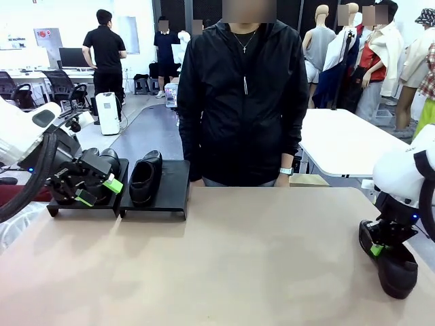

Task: Organize the shoes by placing them on the stand.
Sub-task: Pick up one Shoe and place it in the middle of the table.

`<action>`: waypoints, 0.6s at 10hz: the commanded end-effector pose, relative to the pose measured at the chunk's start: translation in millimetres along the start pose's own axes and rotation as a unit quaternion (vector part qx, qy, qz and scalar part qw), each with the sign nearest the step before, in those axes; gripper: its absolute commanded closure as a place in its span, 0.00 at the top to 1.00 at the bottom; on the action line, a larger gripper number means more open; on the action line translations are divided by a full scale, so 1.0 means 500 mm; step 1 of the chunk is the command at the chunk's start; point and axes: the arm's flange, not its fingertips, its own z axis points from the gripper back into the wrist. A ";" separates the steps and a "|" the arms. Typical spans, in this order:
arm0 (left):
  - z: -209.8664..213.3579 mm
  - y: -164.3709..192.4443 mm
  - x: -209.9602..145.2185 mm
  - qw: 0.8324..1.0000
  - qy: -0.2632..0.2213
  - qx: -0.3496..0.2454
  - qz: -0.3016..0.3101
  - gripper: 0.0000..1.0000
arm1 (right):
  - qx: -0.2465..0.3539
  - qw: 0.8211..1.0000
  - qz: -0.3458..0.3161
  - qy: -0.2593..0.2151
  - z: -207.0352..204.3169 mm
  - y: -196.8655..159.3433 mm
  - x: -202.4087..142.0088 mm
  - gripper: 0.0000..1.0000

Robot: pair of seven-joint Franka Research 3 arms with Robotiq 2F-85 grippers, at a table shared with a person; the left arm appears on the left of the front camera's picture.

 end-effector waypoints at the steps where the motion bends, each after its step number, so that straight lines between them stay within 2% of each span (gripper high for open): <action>1: -0.010 0.005 -0.014 1.000 -0.010 -0.010 -0.005 1.00 | -0.008 1.000 -0.014 -0.020 0.010 -0.004 -0.008 0.00; 3: -0.010 0.005 -0.014 1.000 -0.010 -0.010 -0.005 1.00 | -0.010 0.998 -0.018 -0.054 0.060 -0.005 -0.020 0.00; 4: -0.010 0.005 -0.014 1.000 -0.010 -0.010 -0.005 1.00 | 0.019 0.998 -0.019 -0.063 0.107 0.011 -0.035 0.00; 6: -0.010 0.005 -0.014 1.000 -0.010 -0.010 -0.005 1.00 | 0.073 0.992 0.043 -0.097 0.206 0.125 -0.105 0.00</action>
